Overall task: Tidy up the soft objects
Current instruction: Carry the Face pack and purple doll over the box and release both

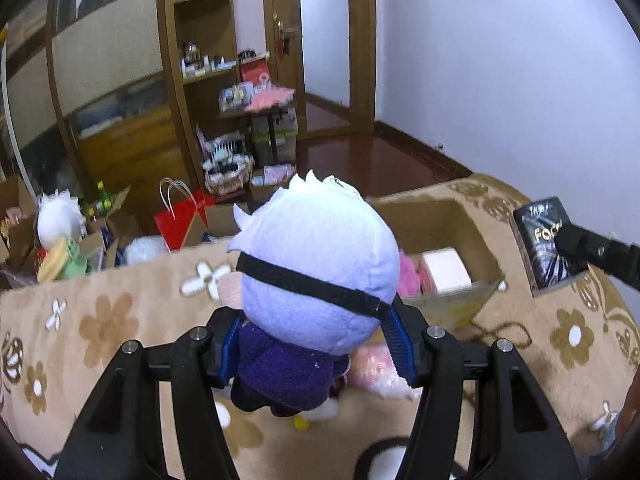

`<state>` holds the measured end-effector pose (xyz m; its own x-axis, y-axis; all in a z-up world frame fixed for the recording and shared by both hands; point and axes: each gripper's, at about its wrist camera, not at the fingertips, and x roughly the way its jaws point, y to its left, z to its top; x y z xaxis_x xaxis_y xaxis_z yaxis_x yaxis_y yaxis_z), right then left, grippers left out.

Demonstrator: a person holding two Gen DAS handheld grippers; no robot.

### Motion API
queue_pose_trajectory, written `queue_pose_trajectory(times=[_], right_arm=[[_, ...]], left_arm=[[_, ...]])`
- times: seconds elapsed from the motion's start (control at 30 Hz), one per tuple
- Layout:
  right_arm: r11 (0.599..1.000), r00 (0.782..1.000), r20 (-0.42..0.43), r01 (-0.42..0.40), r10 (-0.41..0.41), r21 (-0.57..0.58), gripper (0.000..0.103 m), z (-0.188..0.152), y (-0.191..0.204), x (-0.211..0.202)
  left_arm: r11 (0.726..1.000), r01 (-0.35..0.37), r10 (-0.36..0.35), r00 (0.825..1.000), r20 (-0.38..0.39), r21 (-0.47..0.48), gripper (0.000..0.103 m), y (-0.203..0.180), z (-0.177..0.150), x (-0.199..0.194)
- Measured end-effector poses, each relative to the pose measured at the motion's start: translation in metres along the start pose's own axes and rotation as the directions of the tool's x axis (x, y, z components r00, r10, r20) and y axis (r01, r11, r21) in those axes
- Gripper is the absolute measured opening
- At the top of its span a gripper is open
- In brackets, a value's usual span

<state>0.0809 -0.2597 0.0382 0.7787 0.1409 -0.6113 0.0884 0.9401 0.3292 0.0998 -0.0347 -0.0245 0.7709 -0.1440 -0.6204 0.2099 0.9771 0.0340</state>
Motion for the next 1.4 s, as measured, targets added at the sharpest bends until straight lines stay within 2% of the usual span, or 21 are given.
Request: queue_pose_trajectory(times=[0.07,0.2,0.4,0.53,0.83,1.1,1.4], right_arm=[[1.0,1.0,0.018,0.0,0.0,-0.005,0.022,0.003,0.001,0.0],[1.0,0.999,0.037,0.005,-0.004,-0.022,0.022,0.01,0.002,0.006],[1.0,1.0,0.026,0.002,-0.002,0.003,0.022,0.013,-0.005,0.023],[1.0,1.0,0.029,-0.004,0.005,-0.011,0.022,0.017,-0.006,0.035],[0.998,1.0,-0.011,-0.014,0.013,-0.068,0.022,0.015,0.002,0.072],[0.997,0.999,-0.044,-0.017,0.014,-0.079,0.022,0.009,0.001,0.092],[0.997,0.998,-0.064,-0.019,0.014,-0.077,0.022,0.006,-0.002,0.1]], left_arm=[[1.0,-0.009,0.009,1.0,0.027,0.007,0.059,-0.002,0.01,0.002],[1.0,0.026,-0.026,0.999,0.044,-0.013,0.059,-0.002,0.022,0.013],[0.999,0.009,-0.012,0.998,0.065,0.043,0.06,-0.013,0.034,0.029],[0.998,-0.013,0.009,0.998,0.058,0.058,0.06,-0.013,0.037,0.042],[0.999,0.006,-0.007,0.999,0.039,0.034,0.061,-0.004,0.039,0.062],[0.999,0.025,-0.025,1.0,-0.012,0.02,0.063,0.001,0.031,0.084],[0.997,0.066,-0.065,0.997,-0.051,0.026,0.074,-0.005,0.022,0.093]])
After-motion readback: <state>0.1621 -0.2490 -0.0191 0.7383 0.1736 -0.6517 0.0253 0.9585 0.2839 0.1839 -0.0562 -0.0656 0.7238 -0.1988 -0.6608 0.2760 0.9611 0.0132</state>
